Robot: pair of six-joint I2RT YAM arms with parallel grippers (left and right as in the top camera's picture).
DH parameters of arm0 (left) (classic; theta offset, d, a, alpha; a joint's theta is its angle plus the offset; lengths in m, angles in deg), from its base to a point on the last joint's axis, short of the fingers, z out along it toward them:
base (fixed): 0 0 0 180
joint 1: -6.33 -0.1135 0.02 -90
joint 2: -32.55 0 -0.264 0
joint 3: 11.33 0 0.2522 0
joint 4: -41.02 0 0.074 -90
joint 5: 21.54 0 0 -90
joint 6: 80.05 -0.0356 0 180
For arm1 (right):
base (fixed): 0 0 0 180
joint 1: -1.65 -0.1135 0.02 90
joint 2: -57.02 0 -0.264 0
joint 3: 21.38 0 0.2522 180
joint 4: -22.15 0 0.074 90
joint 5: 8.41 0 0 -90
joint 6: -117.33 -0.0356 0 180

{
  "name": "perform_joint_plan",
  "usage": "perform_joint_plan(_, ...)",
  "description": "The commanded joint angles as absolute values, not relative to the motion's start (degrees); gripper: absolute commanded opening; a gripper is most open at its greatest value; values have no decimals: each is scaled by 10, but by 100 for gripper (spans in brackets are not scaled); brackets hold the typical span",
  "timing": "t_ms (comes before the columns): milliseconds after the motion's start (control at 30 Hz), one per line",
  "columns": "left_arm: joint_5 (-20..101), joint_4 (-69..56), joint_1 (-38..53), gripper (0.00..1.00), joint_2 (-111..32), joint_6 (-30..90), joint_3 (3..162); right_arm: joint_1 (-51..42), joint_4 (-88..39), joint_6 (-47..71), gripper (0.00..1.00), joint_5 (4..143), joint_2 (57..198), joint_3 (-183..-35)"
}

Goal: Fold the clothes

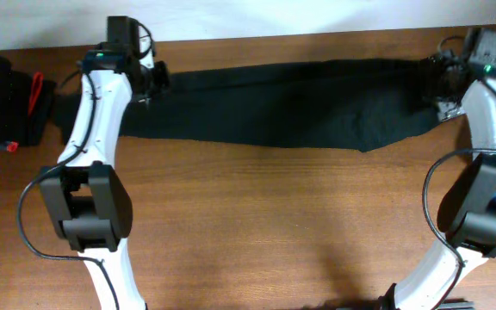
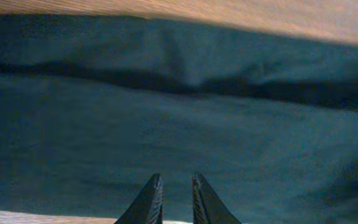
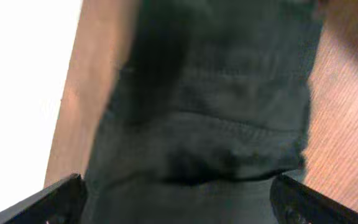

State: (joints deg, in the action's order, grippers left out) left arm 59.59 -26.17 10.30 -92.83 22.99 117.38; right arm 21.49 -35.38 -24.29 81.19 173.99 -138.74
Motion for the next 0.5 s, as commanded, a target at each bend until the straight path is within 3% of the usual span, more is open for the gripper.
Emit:
perform_joint_plan(0, 619, -264, 109, 17, -938, 216, 1167, 200, -398, -168, 99, 886, 1738, -1465)
perform_joint_plan(167, 619, -268, 111, 26, -938, 216, 1167, 200, -425, -131, 99, 833, 1738, -1494)
perform_joint_plan(300, 620, -293, 109, 27, -938, 216, 1167, 200, -468, -74, 99, 818, 1738, -1494)
perform_joint_plan(400, 621, -316, 107, 4, -938, 216, 1167, 200, -512, -1, 99, 818, 1737, -1495)
perform_joint_plan(467, 621, -328, 105, 0, -938, 216, 1167, 200, -547, 43, 100, 818, 1737, -1495)
